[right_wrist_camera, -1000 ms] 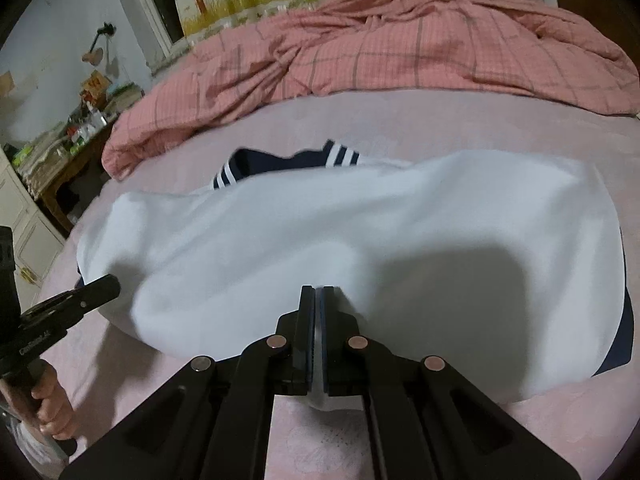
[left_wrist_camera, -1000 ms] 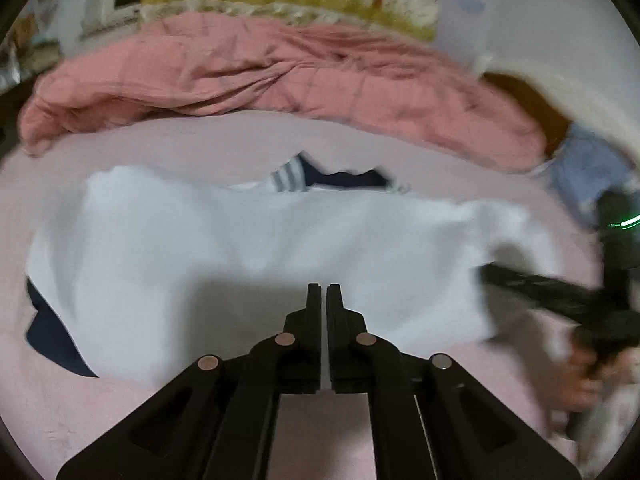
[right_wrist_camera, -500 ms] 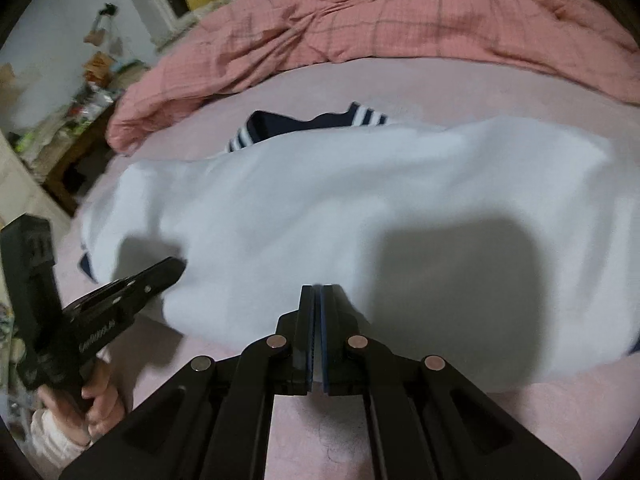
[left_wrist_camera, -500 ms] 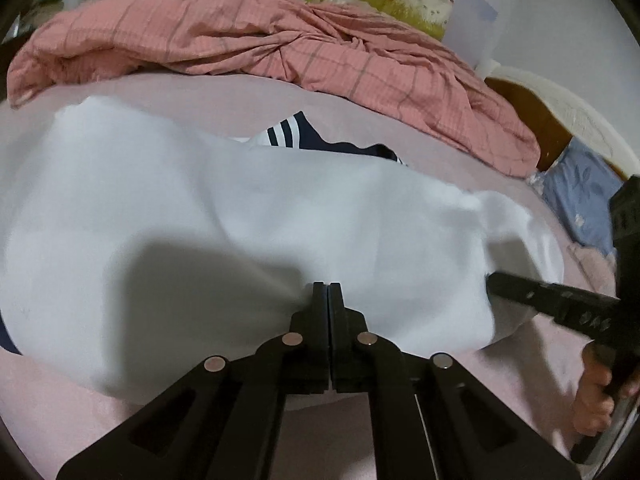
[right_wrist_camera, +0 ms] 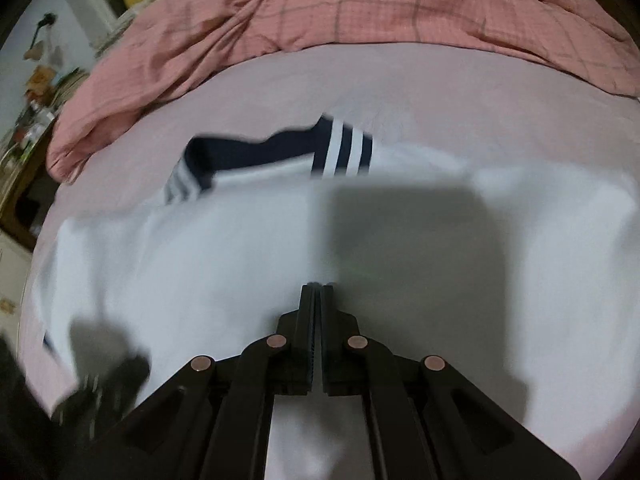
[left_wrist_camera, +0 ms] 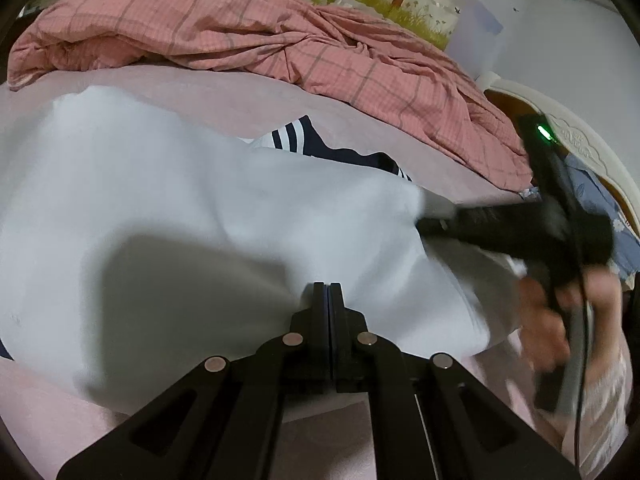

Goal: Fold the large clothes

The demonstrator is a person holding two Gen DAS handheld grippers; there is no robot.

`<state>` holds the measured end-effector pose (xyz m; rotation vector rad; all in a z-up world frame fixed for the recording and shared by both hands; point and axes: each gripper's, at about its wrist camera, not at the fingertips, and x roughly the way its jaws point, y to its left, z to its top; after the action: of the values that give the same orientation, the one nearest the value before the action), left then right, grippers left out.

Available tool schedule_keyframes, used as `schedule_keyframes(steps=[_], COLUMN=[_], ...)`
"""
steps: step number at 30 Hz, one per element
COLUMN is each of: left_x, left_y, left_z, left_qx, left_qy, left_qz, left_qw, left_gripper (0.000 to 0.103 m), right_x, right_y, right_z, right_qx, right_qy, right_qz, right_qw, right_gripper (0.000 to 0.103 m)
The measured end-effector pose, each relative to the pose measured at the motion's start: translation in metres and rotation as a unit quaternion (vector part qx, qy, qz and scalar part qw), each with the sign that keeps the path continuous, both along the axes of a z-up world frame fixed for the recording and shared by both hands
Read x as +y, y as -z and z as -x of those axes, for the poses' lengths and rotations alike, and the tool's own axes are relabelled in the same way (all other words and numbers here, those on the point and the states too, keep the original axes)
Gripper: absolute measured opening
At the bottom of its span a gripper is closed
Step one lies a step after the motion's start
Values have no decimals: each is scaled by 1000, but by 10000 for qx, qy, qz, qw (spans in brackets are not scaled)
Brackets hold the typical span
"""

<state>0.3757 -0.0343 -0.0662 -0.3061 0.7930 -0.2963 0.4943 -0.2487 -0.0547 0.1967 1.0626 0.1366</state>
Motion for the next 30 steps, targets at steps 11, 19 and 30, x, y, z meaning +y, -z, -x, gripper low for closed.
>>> schedule_keyframes(steps=[11,19,30], left_x=[-1,-4,-7], left_y=[0,-1,-2], left_z=[0,3,3], left_qx=[-41,-74,-99], left_qy=[4,24,26], left_qz=[-111,-227,-349], left_qw=[9999,9997,9993], left_gripper=[3,3,3], right_x=[-5,-5,-22], right_y=[-15,-13,17], right_z=[18,123,91], right_qx=[21,-53,434], right_qy=[-163,-393,-484], right_qz=[-210,-176,-733], right_qw=[9996,9991,9952], right_gripper=[1,1,0])
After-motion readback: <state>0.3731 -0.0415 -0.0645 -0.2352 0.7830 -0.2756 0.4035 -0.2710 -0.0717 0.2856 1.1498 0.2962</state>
